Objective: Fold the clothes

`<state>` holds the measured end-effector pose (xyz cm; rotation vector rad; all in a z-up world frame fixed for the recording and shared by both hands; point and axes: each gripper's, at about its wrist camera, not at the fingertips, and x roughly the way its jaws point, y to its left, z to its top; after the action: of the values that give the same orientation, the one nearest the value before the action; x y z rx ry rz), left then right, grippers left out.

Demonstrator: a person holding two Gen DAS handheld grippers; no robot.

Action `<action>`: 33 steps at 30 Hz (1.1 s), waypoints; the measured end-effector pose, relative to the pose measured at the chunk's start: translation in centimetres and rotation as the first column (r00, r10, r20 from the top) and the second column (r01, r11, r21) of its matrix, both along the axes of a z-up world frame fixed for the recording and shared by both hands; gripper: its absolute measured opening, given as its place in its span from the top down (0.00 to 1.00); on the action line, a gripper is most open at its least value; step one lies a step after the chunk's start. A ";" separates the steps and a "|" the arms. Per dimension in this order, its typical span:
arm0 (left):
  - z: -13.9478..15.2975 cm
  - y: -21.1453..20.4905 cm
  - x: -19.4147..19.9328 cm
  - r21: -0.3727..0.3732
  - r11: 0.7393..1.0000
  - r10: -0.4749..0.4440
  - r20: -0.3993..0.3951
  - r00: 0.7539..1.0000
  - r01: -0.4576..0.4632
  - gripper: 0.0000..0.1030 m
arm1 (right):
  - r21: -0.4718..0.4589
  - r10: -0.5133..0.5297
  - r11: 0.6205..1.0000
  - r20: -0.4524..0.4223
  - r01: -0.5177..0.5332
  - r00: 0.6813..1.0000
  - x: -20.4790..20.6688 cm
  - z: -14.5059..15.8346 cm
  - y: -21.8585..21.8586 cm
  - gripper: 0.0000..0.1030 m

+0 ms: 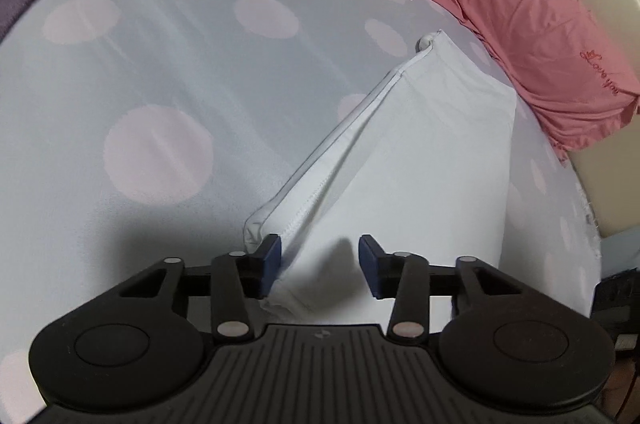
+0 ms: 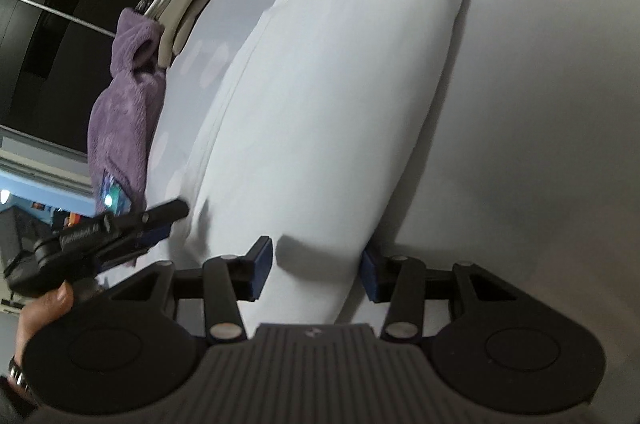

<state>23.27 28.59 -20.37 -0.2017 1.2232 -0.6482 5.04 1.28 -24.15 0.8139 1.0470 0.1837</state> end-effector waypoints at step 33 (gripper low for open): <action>-0.8 2.6 -2.0 -0.173 0.976 0.106 -0.134 0.985 -0.129 0.93 | 0.147 0.159 0.976 0.008 -0.158 0.987 -0.6 0.6 -1.0 0.95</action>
<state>21.25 31.23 -21.20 -0.4696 1.2613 -0.6513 4.46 0.28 -23.58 0.8639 1.1121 0.3993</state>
